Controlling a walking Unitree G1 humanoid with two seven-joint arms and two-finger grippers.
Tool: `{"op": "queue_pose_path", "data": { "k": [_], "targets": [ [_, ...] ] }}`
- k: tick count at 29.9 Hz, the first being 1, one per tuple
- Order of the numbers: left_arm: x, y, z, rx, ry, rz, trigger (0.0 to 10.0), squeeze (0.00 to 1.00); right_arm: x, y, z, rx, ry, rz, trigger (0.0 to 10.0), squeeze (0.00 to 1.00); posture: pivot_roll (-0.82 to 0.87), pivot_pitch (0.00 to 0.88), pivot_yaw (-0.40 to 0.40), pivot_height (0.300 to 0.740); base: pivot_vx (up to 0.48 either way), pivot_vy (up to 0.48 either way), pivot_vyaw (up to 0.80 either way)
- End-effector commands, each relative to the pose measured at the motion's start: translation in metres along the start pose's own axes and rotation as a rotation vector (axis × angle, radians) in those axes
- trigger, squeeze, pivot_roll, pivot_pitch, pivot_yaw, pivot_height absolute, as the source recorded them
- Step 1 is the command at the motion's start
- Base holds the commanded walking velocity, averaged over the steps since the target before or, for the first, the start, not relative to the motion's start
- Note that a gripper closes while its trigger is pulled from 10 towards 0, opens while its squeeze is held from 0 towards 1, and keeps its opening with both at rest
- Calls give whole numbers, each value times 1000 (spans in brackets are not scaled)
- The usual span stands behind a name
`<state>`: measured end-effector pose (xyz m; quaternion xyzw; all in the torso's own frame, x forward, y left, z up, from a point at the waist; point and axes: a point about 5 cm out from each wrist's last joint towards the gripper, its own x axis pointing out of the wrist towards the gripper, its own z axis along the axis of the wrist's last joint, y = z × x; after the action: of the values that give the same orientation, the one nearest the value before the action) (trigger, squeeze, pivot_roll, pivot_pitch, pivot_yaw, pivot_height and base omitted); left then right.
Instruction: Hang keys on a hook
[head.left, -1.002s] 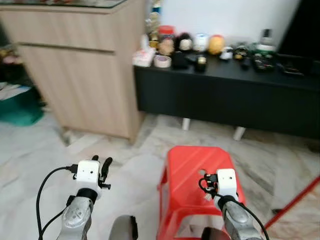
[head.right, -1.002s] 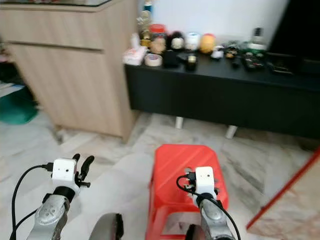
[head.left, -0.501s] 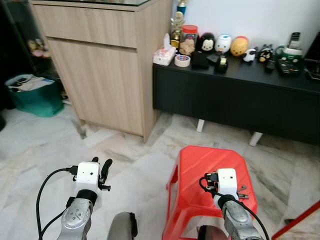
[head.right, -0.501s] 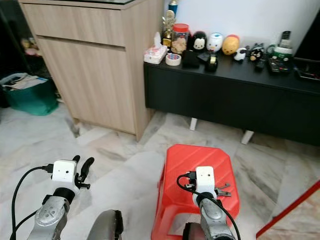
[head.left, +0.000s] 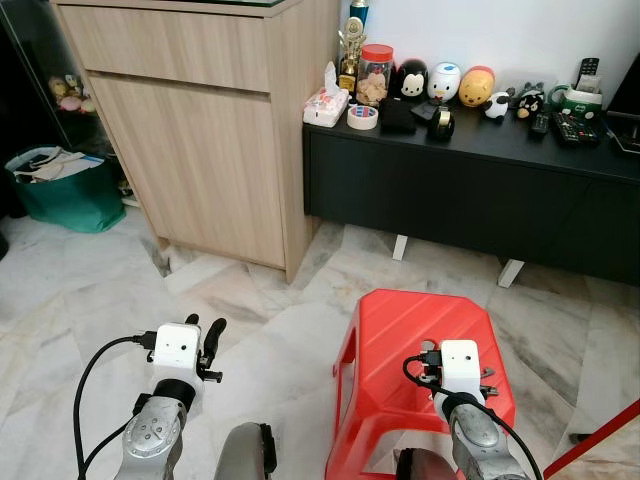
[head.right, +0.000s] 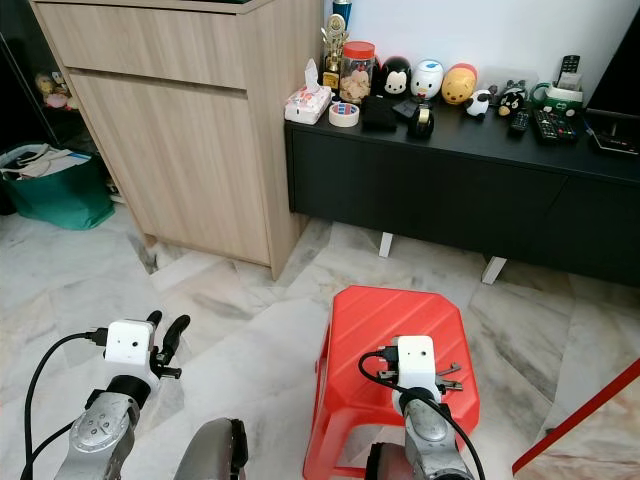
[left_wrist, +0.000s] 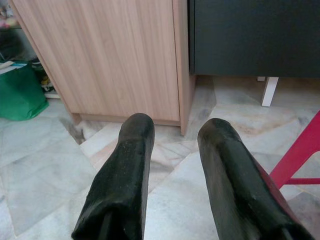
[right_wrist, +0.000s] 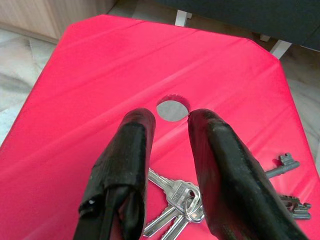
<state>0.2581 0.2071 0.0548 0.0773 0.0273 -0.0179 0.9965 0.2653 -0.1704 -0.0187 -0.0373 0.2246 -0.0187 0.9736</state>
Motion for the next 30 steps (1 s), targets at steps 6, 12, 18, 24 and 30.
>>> {"op": "queue_pose_path", "data": {
  "k": [6,12,18,24,30],
  "targets": [
    [-1,0,-2,-9,10,-2,10000,0,1,-1,2,-2,0,-23,10000,0,85,15,-32,599,85,0,0],
    [-1,1,-2,-9,7,-2,10000,0,2,1,3,-1,-6,-19,10000,0,85,16,-31,599,297,0,0],
    [-1,1,-2,-6,6,-4,10000,0,2,1,3,-2,-5,-24,10000,0,85,16,-31,599,319,0,0],
    [-1,2,-2,-6,6,-1,10000,0,2,-1,3,-5,-2,-30,10000,0,87,16,-32,599,205,0,0],
    [-3,2,-2,-6,4,1,10000,0,0,-6,-5,-74,41,-57,10000,0,87,16,-34,599,0,0,0]
  ]
}}
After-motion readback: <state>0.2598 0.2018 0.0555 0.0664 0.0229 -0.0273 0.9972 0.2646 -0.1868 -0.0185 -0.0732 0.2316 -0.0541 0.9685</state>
